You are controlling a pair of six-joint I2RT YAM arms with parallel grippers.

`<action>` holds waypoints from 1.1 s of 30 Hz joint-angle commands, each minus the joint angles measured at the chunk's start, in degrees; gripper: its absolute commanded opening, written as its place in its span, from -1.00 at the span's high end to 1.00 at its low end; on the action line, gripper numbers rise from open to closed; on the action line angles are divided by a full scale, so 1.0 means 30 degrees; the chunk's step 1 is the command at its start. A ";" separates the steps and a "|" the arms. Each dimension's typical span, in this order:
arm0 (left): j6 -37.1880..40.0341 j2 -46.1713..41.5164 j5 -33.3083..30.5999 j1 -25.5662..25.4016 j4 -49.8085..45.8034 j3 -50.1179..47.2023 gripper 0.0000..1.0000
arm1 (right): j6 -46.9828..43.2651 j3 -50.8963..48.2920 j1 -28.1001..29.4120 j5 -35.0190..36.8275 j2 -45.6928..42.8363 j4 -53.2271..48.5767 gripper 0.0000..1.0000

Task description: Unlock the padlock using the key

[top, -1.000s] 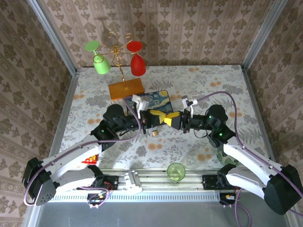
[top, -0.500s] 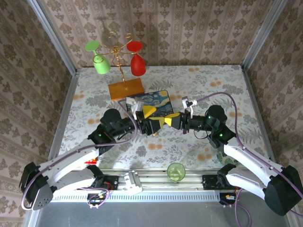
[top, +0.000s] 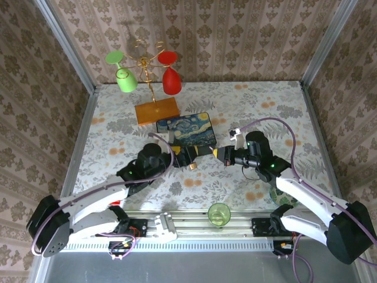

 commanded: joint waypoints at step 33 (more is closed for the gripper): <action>-0.2318 0.9466 -0.2432 -0.0642 0.4966 -0.0121 -0.36 | 0.0084 -0.1530 -0.0034 0.1440 0.0313 -0.0354 1.00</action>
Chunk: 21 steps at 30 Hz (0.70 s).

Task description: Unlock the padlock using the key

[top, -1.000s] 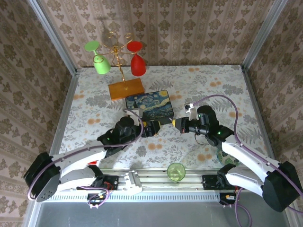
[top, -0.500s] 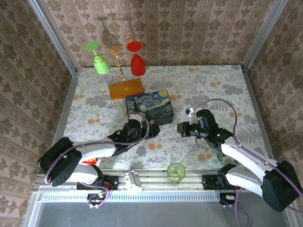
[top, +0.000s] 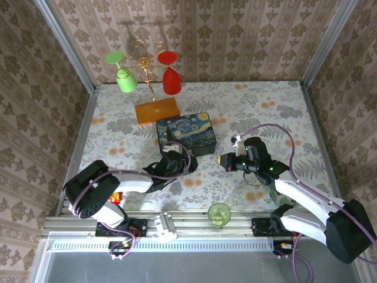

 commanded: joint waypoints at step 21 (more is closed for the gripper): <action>-0.0778 0.2669 0.0267 -0.0395 0.3068 0.0390 0.17 | -0.0021 -0.0235 -0.0001 0.0480 0.0102 0.0353 1.00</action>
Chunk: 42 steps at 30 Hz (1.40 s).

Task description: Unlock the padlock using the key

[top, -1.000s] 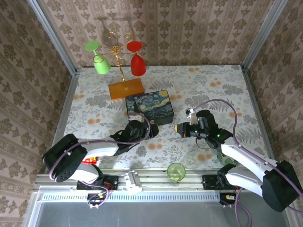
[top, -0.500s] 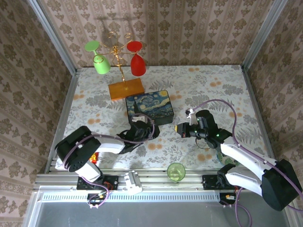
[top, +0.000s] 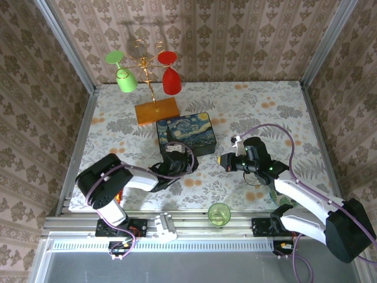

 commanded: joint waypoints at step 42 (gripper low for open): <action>-0.0150 0.0332 0.0376 -0.0444 -0.0632 0.0848 0.63 | 0.1486 -0.2051 0.0122 -0.0150 0.1586 0.3139 1.00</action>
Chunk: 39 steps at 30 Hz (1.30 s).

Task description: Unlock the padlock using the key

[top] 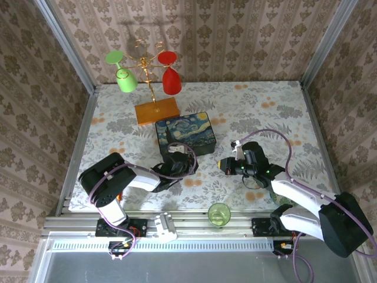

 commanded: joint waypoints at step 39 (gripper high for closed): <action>-0.1807 -0.1167 -0.2806 -0.0407 0.2912 -0.2704 0.30 | 0.0168 -0.0405 0.0384 0.0172 0.0371 0.0811 1.00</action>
